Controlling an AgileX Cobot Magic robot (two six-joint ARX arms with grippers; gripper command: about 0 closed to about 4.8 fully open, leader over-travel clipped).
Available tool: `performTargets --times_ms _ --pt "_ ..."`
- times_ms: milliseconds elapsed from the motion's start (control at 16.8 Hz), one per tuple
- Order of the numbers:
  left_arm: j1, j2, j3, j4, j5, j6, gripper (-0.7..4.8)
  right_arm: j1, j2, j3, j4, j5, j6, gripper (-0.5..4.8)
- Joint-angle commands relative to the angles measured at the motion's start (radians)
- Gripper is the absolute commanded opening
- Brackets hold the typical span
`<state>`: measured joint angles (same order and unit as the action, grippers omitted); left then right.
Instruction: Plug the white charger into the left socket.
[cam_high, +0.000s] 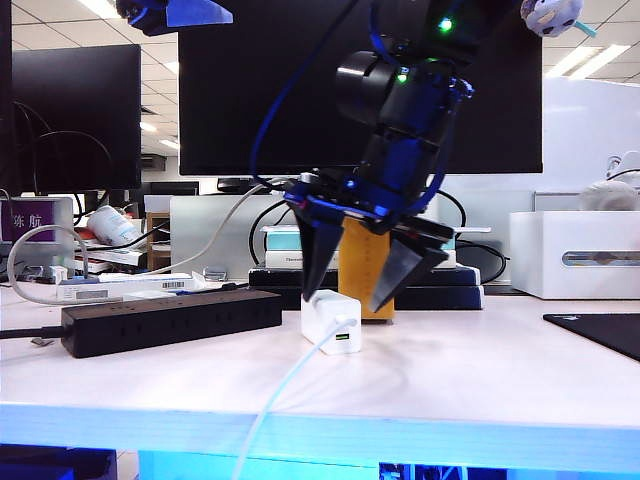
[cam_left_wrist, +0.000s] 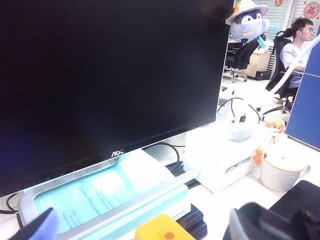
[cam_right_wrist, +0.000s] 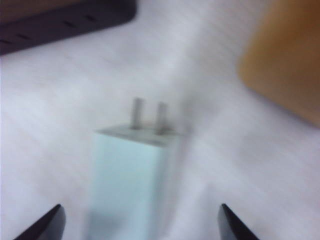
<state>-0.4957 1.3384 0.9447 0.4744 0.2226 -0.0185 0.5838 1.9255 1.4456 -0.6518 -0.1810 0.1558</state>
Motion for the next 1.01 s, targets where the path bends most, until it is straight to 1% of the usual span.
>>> performTargets --times_ms 60,119,179,477,536,596,775,953,1013 --pt "0.000 -0.005 0.003 0.013 -0.002 -0.001 4.79 0.040 -0.002 0.004 0.026 0.014 -0.032 3.95" --pt "0.000 -0.005 0.003 0.013 -0.002 0.000 4.79 0.065 0.000 0.004 0.027 0.060 -0.037 3.86" --pt "0.000 -0.005 0.003 0.013 -0.001 -0.001 4.79 0.077 0.004 0.004 0.027 0.096 -0.047 3.61" --pt "0.000 -0.005 0.003 0.012 -0.001 -0.001 4.79 0.075 0.018 0.004 0.001 0.128 -0.048 3.49" --pt "0.000 -0.005 0.003 0.012 -0.001 -0.001 4.79 0.076 0.020 0.004 -0.004 0.127 -0.048 2.41" --pt "0.000 -0.005 0.003 0.006 -0.001 0.000 4.79 0.077 0.020 0.004 -0.004 0.127 -0.048 1.70" --pt "0.000 -0.011 0.003 -0.059 -0.001 0.023 4.79 0.076 -0.006 0.005 -0.015 0.126 -0.048 1.66" --pt "0.000 -0.032 0.003 -0.094 -0.002 0.163 4.79 0.076 -0.101 0.005 -0.050 0.119 -0.048 1.66" --pt "0.001 -0.042 0.003 -0.093 -0.006 0.181 4.79 0.076 -0.146 0.005 -0.054 0.119 -0.048 1.66"
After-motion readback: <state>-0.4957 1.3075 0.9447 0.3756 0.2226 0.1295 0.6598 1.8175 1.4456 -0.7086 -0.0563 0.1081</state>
